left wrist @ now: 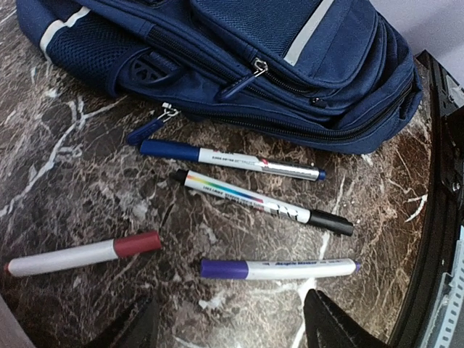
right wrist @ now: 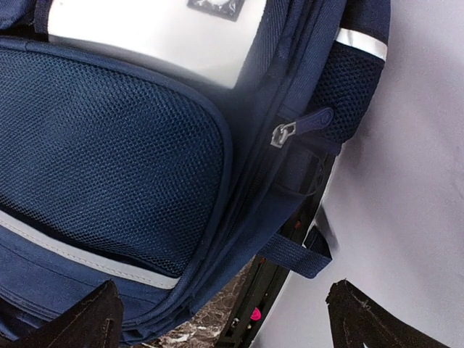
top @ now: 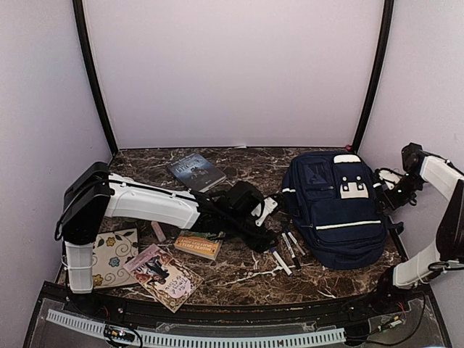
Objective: Pack the student bag
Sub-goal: Move the pen to the center of the board.
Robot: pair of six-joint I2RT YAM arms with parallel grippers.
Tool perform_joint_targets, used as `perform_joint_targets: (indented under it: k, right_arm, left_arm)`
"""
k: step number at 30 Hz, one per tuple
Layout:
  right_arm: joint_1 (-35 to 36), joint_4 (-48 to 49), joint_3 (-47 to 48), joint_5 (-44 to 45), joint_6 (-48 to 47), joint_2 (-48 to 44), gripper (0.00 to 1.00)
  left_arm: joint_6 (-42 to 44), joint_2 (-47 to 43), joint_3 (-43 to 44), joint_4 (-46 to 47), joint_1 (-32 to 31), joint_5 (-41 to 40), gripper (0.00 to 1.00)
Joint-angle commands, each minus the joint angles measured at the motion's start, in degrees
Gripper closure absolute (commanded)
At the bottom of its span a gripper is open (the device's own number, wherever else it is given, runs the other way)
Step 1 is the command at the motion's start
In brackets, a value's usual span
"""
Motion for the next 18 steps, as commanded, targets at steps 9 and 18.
perform_joint_targets:
  k: [9, 18]
  right_arm:
    - [-1.4, 1.7, -3.6, 2.3, -1.3, 0.5, 0.02]
    - [-1.6, -0.2, -1.9, -0.4, -0.5, 1.6, 0.03]
  left_arm:
    - [3.7, 14.7, 17.6, 2.3, -0.3, 1.0, 0.54]
    - [2.0, 28.6, 34.3, -7.0, -0.4, -1.1, 0.72]
